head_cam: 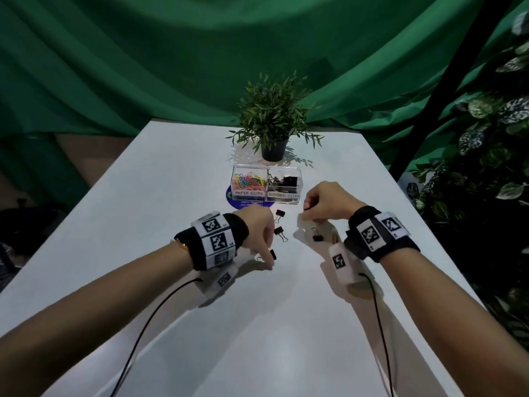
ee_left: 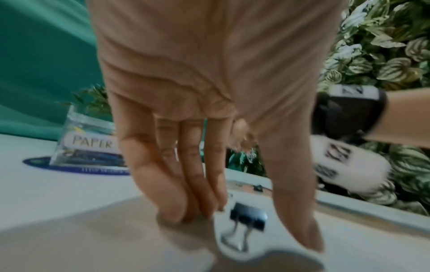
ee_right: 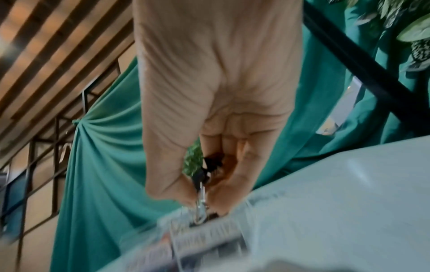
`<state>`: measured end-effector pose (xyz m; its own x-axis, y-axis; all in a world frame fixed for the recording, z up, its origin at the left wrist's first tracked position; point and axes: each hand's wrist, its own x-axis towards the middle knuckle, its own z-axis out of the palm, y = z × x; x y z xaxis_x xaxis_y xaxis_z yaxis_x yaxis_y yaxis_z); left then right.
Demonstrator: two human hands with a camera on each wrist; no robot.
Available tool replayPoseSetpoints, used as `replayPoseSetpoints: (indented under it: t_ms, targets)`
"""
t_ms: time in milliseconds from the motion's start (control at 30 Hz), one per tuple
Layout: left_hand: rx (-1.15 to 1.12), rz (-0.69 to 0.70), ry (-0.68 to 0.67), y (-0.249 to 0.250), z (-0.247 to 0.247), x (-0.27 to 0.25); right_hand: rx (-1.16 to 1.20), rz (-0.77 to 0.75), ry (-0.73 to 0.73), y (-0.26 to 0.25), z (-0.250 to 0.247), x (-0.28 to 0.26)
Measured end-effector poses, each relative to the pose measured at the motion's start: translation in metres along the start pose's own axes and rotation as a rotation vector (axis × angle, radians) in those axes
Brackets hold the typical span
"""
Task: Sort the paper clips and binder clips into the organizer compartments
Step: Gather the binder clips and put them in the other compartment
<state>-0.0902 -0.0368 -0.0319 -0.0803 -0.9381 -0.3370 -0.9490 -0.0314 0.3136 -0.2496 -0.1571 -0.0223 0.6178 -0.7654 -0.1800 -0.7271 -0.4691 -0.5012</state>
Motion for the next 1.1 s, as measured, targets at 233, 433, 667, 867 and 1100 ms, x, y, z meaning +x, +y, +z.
replayPoseSetpoints:
  t_ms: [233, 433, 667, 867, 1100]
  targets:
    - [-0.047, 0.018, -0.019, 0.008, 0.009, 0.006, 0.036, -0.195, 0.455, -0.015, -0.026, 0.040]
    - [-0.009, 0.069, 0.100, -0.002, -0.006, 0.010, -0.095, -0.197, 0.251, -0.020, -0.010, 0.058]
    - [-0.195, 0.015, 0.624, 0.001, -0.062, 0.053, -0.101, 0.113, 0.153, 0.007, -0.019, 0.024]
    - [0.026, 0.019, 0.635, 0.009, -0.053, 0.069, -0.293, 0.215, -0.134, 0.005, -0.001, -0.009]
    - [0.264, 0.183, 0.145, 0.006, -0.019, 0.051, -0.291, 0.117, -0.069, -0.013, 0.022, -0.008]
